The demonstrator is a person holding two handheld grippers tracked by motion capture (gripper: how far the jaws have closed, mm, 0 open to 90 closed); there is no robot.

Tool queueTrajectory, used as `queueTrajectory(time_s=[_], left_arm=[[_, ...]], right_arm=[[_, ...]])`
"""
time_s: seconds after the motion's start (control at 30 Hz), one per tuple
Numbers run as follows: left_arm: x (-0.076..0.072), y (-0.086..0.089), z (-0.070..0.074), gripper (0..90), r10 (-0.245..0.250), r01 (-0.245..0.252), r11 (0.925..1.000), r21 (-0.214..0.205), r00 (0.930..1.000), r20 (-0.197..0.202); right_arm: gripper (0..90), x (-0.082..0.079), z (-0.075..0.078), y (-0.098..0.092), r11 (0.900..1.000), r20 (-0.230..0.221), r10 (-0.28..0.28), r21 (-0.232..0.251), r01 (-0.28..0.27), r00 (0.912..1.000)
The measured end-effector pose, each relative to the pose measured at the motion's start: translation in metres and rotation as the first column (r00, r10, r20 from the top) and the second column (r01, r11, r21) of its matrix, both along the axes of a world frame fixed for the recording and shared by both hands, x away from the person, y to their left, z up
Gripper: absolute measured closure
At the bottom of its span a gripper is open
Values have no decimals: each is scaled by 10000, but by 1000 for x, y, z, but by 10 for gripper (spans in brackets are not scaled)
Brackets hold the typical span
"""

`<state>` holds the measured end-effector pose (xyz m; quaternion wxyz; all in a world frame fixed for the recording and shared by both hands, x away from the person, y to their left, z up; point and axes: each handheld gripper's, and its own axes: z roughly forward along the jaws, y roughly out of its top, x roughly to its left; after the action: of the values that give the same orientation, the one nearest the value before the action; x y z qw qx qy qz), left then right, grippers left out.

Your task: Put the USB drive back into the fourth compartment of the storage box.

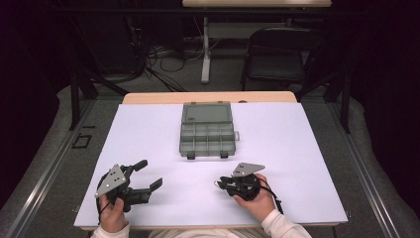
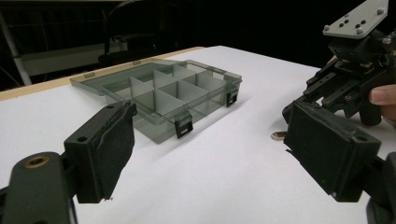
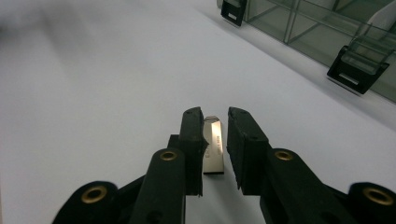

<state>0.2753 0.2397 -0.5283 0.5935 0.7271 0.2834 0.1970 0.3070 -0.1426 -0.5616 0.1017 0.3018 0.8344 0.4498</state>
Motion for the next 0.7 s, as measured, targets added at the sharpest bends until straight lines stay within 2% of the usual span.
queueTrajectory(time_s=[0.23, 0.7], left_arm=[[1, 0, -1, 157, 10, -10, 10000, 50, 10000, -36], [2, 1, -2, 157, 98, -96, 9999, 118, 9998, -173]], right_arm=[[718, 1, -3, 3, 9999, 88, 10, -105, -9, 10000], [724, 2, -7, 7, 9994, 87, 58, -332, -55, 9999]])
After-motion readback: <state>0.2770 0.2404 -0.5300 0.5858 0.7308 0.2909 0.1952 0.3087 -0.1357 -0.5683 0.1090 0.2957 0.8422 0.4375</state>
